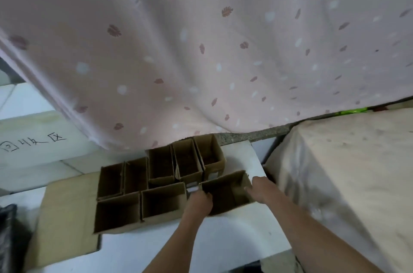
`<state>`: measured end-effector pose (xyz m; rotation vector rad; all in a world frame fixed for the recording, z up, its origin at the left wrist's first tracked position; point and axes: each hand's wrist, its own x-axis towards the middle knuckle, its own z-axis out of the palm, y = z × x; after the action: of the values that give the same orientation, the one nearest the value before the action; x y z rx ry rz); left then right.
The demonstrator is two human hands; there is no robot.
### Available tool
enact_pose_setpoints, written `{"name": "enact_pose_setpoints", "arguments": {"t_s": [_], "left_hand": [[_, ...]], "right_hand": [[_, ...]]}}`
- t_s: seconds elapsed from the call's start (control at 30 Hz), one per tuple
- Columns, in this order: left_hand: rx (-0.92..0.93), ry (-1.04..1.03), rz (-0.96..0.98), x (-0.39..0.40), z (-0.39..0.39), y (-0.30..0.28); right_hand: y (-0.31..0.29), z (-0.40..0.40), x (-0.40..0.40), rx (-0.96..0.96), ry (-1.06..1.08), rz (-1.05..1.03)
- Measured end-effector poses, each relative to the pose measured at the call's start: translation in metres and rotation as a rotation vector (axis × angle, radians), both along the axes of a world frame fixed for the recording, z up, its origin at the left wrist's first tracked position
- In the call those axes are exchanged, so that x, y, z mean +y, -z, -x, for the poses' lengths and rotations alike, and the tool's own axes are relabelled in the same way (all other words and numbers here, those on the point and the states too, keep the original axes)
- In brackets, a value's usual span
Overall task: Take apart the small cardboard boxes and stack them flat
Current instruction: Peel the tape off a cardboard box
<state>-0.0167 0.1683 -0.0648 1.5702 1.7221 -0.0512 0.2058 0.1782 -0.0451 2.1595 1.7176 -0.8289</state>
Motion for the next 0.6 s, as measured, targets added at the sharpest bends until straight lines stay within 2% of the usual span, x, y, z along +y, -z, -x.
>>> {"name": "enact_pose_setpoints", "arguments": {"t_s": [0.33, 0.6], "left_hand": [[0.019, -0.322, 0.042, -0.008, -0.031, 0.006], [0.143, -0.394, 0.077, -0.013, -0.067, -0.003]], "right_hand": [[0.023, -0.019, 0.024, 0.118, -0.134, 0.073], [0.027, -0.039, 0.027, 0.228, -0.099, 0.025]]}}
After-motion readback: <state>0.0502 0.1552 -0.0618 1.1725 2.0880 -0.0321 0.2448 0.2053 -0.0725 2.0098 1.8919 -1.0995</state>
